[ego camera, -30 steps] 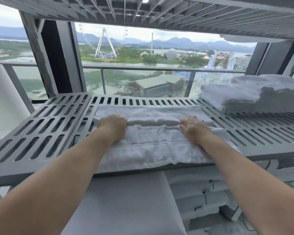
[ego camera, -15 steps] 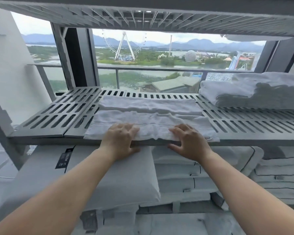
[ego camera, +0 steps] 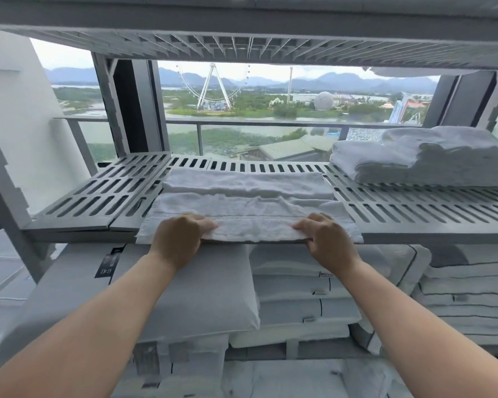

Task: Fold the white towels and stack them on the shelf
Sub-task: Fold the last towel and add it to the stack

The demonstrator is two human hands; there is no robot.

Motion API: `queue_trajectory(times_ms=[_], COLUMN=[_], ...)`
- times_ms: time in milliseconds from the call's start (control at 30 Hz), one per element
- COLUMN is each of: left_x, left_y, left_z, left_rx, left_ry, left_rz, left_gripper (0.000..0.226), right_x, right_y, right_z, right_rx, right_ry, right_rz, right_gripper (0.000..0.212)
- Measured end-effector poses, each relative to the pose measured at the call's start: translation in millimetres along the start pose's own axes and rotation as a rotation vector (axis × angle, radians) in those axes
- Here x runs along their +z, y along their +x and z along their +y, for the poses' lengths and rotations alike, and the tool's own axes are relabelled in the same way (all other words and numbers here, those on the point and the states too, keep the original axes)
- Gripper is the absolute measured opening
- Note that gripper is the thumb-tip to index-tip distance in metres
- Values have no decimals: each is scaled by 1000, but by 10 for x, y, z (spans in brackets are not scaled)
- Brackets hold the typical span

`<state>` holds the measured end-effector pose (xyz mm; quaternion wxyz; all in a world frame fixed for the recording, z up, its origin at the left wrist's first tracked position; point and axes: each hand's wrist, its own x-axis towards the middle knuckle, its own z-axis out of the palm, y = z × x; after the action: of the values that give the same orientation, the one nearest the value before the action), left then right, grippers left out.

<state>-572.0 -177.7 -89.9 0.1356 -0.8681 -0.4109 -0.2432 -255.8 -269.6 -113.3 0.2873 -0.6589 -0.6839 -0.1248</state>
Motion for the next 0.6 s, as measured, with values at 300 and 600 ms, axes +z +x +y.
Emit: queue_trajectory(times_ms=[300, 600], left_x=[-143, -143], left_y=[189, 812], left_z=[-2, -53], left_rx=[-84, -122], left_ry=[145, 310], left_rz=[-61, -65], left_gripper=[46, 36], right_x=[-70, -29], right_y=[1, 571], right_z=[-28, 46], right_rx=[223, 310], right_ry=[-211, -366], right_rz=[151, 240], right_gripper=[35, 35])
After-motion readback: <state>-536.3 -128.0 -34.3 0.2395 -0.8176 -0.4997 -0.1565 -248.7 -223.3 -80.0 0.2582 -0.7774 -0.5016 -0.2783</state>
